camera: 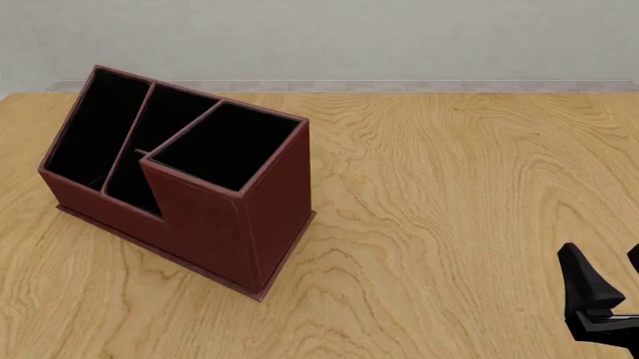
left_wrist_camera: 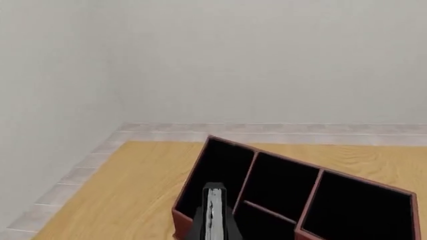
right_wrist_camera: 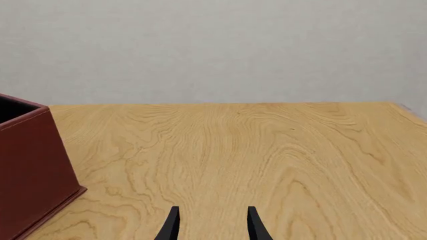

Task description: Pick up the book and place it in the left compartment of the caddy.

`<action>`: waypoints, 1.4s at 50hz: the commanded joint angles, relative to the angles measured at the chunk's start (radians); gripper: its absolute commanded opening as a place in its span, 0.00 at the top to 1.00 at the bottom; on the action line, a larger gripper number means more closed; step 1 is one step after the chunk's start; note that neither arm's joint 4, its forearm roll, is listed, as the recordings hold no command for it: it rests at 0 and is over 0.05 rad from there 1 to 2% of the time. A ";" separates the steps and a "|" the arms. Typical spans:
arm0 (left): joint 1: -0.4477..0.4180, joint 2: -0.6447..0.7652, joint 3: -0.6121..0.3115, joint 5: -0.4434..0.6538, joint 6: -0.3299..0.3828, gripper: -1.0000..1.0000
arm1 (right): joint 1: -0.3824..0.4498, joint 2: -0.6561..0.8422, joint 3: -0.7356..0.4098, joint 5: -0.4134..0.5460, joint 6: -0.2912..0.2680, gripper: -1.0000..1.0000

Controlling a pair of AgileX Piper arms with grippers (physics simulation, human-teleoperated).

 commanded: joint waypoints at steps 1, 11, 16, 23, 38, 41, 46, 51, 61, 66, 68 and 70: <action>0.052 0.195 0.007 -0.128 0.028 1.00 | -0.004 0.000 0.000 0.000 0.003 0.00; 0.041 0.341 -0.058 -0.157 0.063 1.00 | -0.004 0.002 0.000 -0.002 0.003 0.00; 0.010 0.410 -0.112 -0.138 0.096 1.00 | -0.004 0.011 0.000 -0.009 0.000 0.00; -0.018 0.482 -0.182 -0.111 0.129 1.00 | -0.004 0.015 -0.001 -0.009 -0.004 0.00; -0.055 0.646 -0.389 0.010 0.178 1.00 | -0.006 0.035 0.000 -0.027 0.000 0.00; -0.047 0.695 -0.438 0.034 0.171 1.00 | -0.008 0.037 0.000 -0.028 0.005 0.00; -0.035 0.749 -0.486 0.054 0.173 1.00 | -0.007 0.043 0.000 -0.033 0.008 0.00; -0.013 0.814 -0.540 0.085 0.156 1.00 | -0.009 0.038 0.000 -0.030 0.012 0.00; 0.005 0.893 -0.605 0.124 0.108 1.00 | -0.014 0.033 0.000 -0.024 0.008 0.00; 0.004 0.923 -0.617 0.127 0.087 1.00 | -0.015 0.035 0.000 -0.025 0.003 0.00; 0.002 0.931 -0.616 0.126 0.084 1.00 | -0.015 0.039 0.001 -0.029 0.002 0.00; 0.000 0.943 -0.623 0.125 0.073 1.00 | -0.017 0.036 0.001 -0.025 -0.001 0.00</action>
